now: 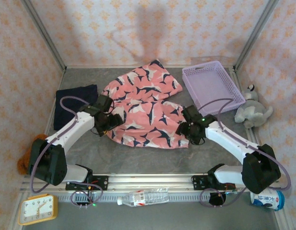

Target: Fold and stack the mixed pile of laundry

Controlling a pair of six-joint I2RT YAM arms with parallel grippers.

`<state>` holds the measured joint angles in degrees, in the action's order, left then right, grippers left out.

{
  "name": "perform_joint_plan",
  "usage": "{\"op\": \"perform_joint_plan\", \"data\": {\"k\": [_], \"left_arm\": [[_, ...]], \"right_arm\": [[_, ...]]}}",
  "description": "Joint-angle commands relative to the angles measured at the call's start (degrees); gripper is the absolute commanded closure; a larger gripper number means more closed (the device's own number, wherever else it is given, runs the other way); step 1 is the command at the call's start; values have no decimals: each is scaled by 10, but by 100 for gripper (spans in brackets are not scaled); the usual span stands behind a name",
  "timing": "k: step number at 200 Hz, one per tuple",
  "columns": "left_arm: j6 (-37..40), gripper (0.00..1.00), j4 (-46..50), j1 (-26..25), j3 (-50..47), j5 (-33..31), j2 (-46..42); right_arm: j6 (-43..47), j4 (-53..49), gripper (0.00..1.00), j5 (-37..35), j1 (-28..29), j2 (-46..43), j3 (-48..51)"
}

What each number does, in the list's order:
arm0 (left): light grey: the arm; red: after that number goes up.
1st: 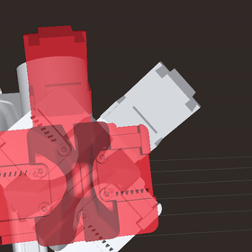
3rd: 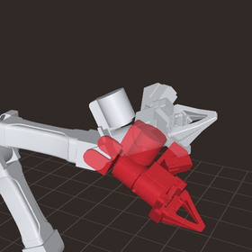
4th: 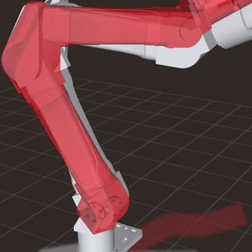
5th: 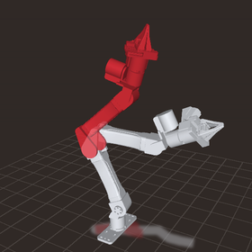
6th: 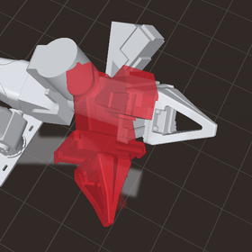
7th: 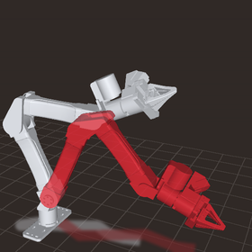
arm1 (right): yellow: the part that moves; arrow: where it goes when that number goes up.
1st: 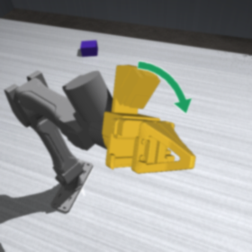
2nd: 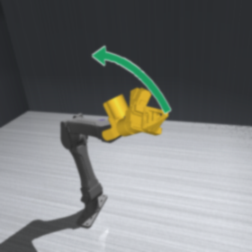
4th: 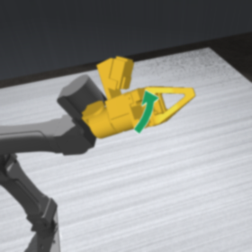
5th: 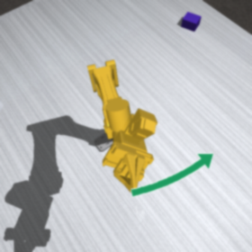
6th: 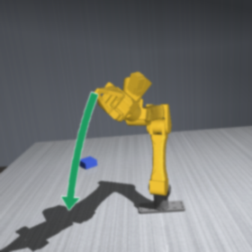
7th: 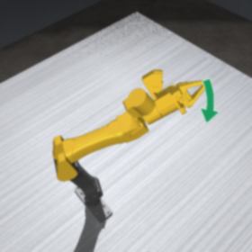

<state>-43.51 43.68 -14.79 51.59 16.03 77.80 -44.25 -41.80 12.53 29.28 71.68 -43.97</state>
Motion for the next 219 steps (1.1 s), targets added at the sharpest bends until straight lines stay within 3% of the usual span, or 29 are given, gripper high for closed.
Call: {"op": "perform_joint_plan", "data": {"k": [1, 42, 52, 66, 78, 92, 120, 141, 161, 172, 191, 219], "left_arm": [[0, 18, 21, 29, -52, -17, -18], [-9, 22, -12, 50, -84, -13, -18], [-16, 24, -23, 50, -83, -9, -11], [-23, 26, -40, 50, -79, -1, 1], [-26, 28, -54, 49, -77, 2, 13], [-25, 32, -66, 49, -76, 2, 31], [-16, 52, -86, 50, -77, -2, 71], [-6, 65, -90, 49, -73, -14, 93], [1, 88, -80, 48, -68, -12, 104], [4, 94, -79, 44, -74, -3, 97], [11, 100, -62, 24, -87, 9, 74], [-3, 100, -35, -32, -125, 18, 10]], "right_arm": [[-68, 48, 28, 19, 4, 8, 41], [-95, 122, 32, 1, 4, 43, 56], [-93, 129, 39, -8, 4, 55, 52], [-89, 135, 61, -18, 4, 75, 46], [-84, 137, 74, -23, 4, 91, 42], [-78, 139, 84, -25, 3, 103, 41], [-71, 142, 96, -26, 4, 108, 43], [-62, 128, 100, -35, 3, 99, 38], [-42, 99, 100, -42, 3, 86, 29], [-30, 74, 100, -46, 3, 75, 26], [-14, 36, 100, -47, 4, 40, 31], [-29, -12, 100, -26, 15, -49, 54]]}}
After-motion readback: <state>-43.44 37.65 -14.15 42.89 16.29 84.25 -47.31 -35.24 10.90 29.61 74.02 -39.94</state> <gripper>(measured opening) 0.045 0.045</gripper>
